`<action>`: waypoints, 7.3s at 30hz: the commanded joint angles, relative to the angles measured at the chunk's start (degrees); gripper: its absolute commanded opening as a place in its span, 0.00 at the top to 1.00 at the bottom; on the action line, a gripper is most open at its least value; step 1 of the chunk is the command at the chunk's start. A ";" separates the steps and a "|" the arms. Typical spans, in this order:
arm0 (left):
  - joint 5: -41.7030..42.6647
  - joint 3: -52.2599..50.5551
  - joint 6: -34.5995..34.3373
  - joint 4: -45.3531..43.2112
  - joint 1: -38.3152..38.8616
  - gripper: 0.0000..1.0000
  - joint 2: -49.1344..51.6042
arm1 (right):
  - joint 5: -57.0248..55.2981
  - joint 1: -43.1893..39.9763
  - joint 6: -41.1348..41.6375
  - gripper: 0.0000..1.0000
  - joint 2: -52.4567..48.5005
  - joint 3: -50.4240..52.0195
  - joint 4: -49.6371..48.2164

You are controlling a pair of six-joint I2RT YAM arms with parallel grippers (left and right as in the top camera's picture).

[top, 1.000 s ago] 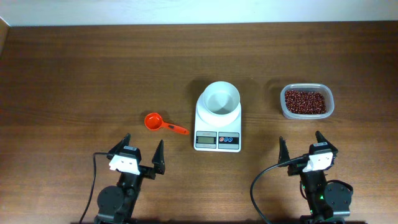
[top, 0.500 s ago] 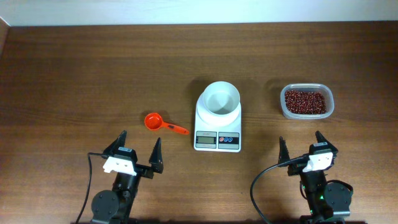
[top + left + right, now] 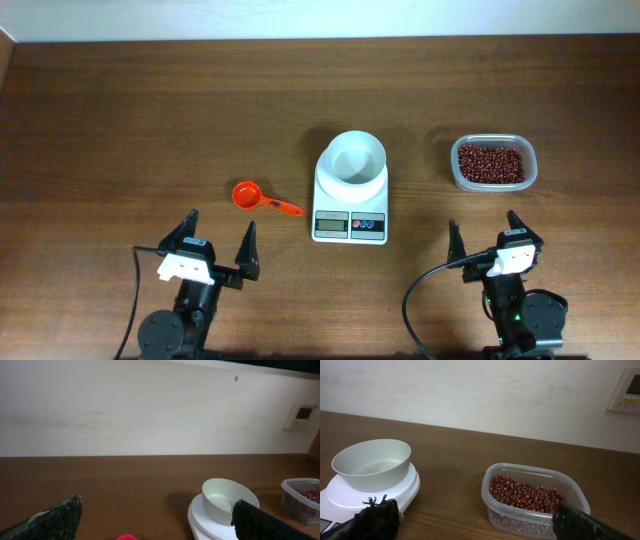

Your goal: Scoop and weigh 50g on scale

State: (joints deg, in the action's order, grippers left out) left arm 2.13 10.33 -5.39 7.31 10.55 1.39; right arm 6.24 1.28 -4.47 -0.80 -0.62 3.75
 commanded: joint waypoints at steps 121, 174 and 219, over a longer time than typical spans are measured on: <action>-7.48 45.92 -44.17 44.81 0.28 1.00 65.51 | -0.31 0.59 0.44 0.01 0.55 0.31 0.37; -18.12 50.58 -72.63 49.62 11.47 1.00 65.51 | -0.31 0.59 0.44 0.01 0.55 0.31 0.37; -8.63 50.58 -73.44 48.89 11.47 1.00 68.89 | 40.09 6.29 52.15 0.01 -24.63 -10.47 -5.38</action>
State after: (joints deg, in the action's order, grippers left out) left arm -7.73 59.90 -77.91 56.14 21.80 70.08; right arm 44.38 3.27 51.90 -17.93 -6.37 -0.89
